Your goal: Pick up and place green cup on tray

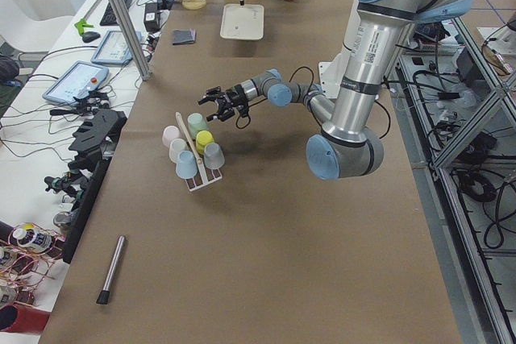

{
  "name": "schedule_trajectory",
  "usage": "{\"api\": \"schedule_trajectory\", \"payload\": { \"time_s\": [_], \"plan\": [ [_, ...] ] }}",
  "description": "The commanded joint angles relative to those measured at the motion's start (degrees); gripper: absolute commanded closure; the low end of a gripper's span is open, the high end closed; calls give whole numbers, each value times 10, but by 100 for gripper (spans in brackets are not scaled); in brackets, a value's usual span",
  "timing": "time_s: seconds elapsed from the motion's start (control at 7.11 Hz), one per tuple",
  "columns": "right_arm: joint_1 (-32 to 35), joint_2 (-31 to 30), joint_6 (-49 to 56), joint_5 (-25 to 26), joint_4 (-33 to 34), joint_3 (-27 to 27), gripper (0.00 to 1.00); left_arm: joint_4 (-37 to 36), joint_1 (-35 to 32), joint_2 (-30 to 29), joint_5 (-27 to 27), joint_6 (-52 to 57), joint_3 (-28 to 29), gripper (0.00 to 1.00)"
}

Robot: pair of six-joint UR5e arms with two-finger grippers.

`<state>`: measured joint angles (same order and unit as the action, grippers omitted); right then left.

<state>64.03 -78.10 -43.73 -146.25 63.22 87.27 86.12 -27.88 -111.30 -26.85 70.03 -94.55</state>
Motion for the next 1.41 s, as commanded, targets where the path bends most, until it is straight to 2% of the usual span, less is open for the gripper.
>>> {"api": "schedule_trajectory", "payload": {
  "time_s": [0.0, 0.14, 0.7, 1.12, 1.27],
  "plan": [
    [-70, 58, -124, 16, 1, 18, 100, 0, 4, -2, 6, 2, 14, 1],
    [-101, 85, -192, 41, -2, 18, 100, 1, 5, -2, 6, 2, 25, 1],
    [-208, 138, -262, 111, -5, 22, 100, 2, 7, -21, 7, 2, 73, 1],
    [-265, 164, -267, 148, -6, 19, 100, 12, 5, -33, 16, 1, 95, 1],
    [-290, 165, -268, 170, -6, 22, 100, 46, 5, -33, 16, 1, 117, 2]
  ]
}}
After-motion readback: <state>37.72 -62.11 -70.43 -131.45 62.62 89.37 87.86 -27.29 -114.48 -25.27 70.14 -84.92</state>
